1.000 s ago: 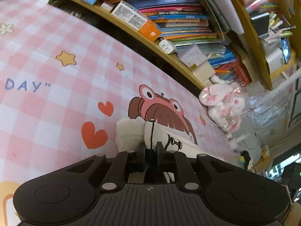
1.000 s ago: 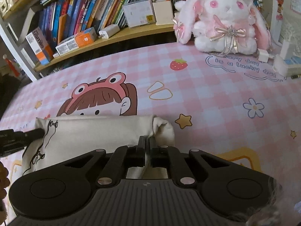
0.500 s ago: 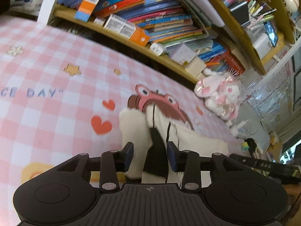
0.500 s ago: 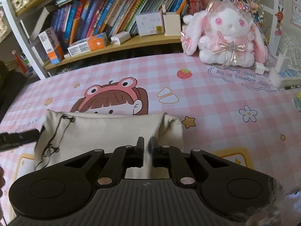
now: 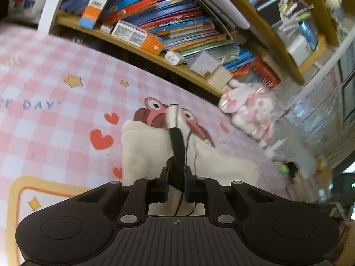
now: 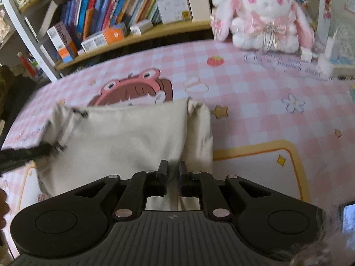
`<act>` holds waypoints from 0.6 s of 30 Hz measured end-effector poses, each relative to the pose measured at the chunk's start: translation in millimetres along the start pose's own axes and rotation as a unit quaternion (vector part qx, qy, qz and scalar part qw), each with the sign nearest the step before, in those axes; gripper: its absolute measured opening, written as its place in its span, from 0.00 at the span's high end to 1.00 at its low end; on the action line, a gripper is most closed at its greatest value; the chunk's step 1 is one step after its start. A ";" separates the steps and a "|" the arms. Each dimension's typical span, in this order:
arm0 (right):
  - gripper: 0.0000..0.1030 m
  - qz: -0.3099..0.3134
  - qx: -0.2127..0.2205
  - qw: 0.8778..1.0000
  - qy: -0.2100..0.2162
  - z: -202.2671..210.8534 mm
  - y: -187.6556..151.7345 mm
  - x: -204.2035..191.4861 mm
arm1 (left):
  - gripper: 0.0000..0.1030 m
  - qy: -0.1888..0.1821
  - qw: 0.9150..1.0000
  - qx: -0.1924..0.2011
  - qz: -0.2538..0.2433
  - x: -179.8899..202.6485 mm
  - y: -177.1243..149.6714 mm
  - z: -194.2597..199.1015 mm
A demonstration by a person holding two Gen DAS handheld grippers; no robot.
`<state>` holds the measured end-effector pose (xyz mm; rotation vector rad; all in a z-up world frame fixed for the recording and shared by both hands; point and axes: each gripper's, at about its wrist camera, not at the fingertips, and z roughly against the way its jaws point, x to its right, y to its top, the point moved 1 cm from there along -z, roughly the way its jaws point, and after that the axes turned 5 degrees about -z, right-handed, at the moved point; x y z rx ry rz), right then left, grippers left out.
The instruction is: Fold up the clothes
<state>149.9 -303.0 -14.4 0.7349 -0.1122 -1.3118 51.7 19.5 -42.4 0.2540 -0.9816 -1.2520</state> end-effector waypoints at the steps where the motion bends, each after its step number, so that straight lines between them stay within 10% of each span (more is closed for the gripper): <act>1: 0.92 0.001 -0.005 1.000 0.002 -2.6 -0.5 2.1 | 0.88 0.010 1.000 -0.011 0.005 -1.4 -1.0 -4.1; 9: 0.85 0.008 -0.001 0.999 0.044 10.0 5.8 13.8 | 0.66 0.068 0.997 0.015 -0.035 21.9 4.2 12.8; 13: 0.47 0.000 0.016 0.998 0.053 22.9 7.9 23.7 | 0.24 0.107 0.992 0.041 -0.047 31.8 3.1 27.8; 18: 0.26 -0.024 0.005 0.998 0.064 22.6 10.8 40.2 | 0.15 0.135 0.989 0.034 -0.041 39.5 -3.3 27.6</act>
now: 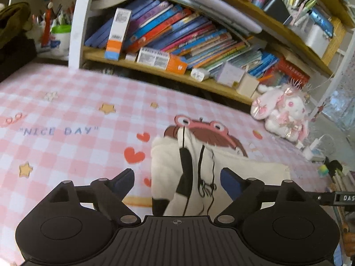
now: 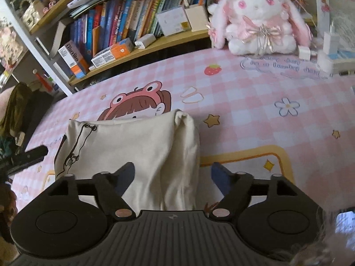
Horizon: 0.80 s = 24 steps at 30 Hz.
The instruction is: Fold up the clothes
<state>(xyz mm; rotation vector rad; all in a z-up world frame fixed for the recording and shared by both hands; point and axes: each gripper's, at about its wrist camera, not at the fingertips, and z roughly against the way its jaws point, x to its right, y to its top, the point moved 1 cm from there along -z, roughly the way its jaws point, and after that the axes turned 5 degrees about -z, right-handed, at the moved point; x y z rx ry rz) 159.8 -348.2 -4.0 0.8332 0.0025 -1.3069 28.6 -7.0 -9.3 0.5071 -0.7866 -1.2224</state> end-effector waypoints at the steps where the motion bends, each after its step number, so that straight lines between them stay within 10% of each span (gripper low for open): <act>1: 0.23 -0.004 -0.005 1.000 0.004 -1.4 0.7 2.7 | 0.14 0.005 1.000 -0.007 0.002 1.8 -1.7 -1.3; 13: 0.17 -0.069 -0.074 0.994 0.038 -26.1 2.8 27.8 | 0.10 -0.010 0.995 -0.069 0.067 -11.8 -12.4 -33.9; 20: 0.35 -0.084 -0.081 0.992 0.039 -39.1 6.2 23.7 | 0.12 -0.038 0.991 -0.074 0.106 -16.8 -8.5 -51.8; 24: 0.54 -0.070 -0.086 0.993 0.037 -46.1 6.6 15.9 | 0.41 -0.030 0.992 -0.081 0.094 -8.5 -6.2 -56.6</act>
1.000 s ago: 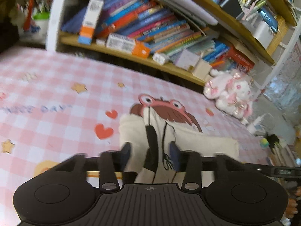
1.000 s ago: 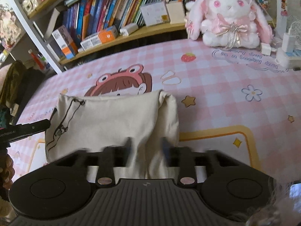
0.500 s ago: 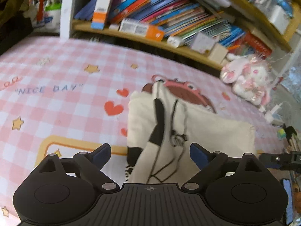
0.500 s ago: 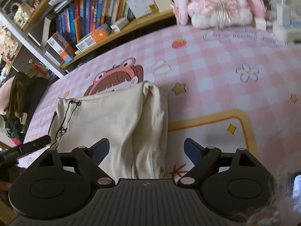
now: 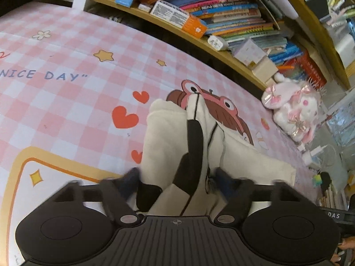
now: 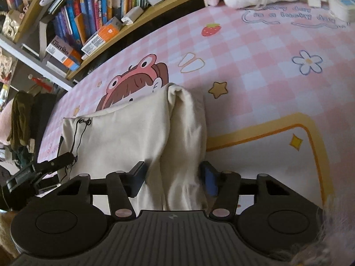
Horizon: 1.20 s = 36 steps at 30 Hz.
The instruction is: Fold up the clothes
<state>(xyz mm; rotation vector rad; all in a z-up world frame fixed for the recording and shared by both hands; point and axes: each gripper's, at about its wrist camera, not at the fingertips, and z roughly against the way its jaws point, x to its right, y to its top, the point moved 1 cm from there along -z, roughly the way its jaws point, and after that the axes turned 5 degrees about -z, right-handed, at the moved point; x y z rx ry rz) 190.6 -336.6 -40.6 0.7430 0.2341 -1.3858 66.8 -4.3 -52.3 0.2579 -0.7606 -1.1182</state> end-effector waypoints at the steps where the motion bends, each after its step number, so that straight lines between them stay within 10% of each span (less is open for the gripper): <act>1: 0.57 0.005 -0.001 1.000 -0.002 -1.4 0.0 -1.9 | 0.50 0.003 1.000 0.000 -0.003 1.5 -0.3 0.0; 6: 0.77 0.051 0.025 0.998 0.002 4.9 -2.6 -14.3 | 0.77 0.018 0.998 0.023 -0.051 23.7 -2.4 13.2; 11: 0.82 0.138 0.076 0.987 -0.006 18.9 -10.7 -34.0 | 0.76 0.031 0.990 0.038 -0.130 49.7 -7.5 21.0; 25: 0.52 -0.005 0.014 1.000 0.012 -0.1 -2.7 5.0 | 0.51 -0.025 0.999 -0.011 -0.018 -0.6 3.9 -3.4; 36: 0.70 0.030 0.018 0.999 0.006 -8.5 -2.2 -12.4 | 0.71 -0.019 0.999 -0.003 -0.040 8.6 0.9 -2.5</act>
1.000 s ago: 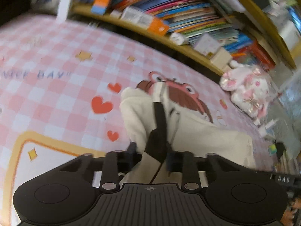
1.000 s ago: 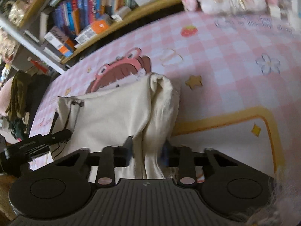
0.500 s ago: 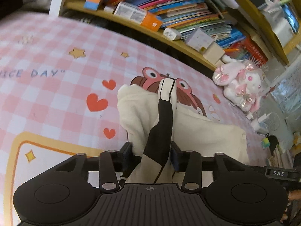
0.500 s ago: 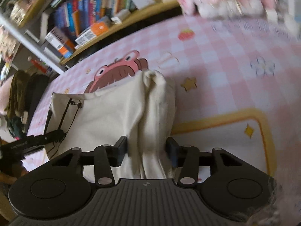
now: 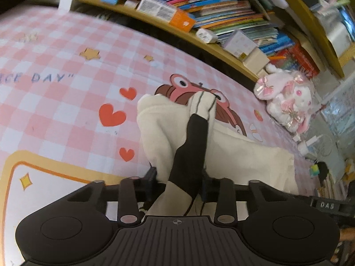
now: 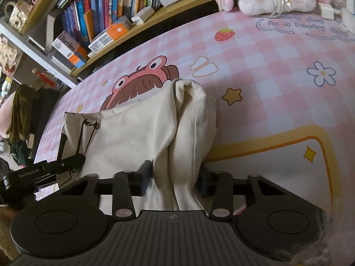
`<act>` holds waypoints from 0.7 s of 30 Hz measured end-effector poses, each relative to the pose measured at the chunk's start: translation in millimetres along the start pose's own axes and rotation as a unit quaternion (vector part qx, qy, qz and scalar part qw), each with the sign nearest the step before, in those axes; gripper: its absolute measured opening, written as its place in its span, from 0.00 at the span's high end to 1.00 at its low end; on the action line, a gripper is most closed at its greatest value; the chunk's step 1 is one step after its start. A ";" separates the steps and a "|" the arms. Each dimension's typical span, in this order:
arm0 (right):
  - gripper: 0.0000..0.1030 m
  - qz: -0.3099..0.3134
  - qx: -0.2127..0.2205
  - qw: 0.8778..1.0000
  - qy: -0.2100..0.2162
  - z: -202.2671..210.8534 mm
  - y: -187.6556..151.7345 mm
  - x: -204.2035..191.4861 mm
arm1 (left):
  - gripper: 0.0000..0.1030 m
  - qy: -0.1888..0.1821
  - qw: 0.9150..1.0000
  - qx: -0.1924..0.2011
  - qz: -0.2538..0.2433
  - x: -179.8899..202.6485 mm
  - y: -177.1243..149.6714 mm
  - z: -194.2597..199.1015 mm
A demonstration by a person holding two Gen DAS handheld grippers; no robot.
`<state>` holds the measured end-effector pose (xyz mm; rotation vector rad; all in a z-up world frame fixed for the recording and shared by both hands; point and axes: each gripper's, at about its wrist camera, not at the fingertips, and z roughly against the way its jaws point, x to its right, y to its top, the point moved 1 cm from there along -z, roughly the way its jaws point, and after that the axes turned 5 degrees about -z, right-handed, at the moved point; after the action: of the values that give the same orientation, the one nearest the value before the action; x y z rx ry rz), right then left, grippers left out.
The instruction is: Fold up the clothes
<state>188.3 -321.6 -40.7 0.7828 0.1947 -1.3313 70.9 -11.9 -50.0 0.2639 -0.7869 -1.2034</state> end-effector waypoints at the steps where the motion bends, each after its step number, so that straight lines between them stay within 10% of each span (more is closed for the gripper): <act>1: 0.74 0.011 0.003 1.000 -0.001 1.3 0.2 -3.0 | 0.71 0.004 1.000 0.001 -0.011 2.8 0.1 0.7; 21: 0.59 -0.015 0.004 1.000 0.024 -8.3 8.0 11.0 | 0.46 -0.054 0.994 -0.005 0.091 -29.9 14.4 -14.4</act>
<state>201.1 -325.1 -49.7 0.8219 0.2393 -1.3430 87.0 17.3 -64.0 0.1163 -0.8803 -1.0551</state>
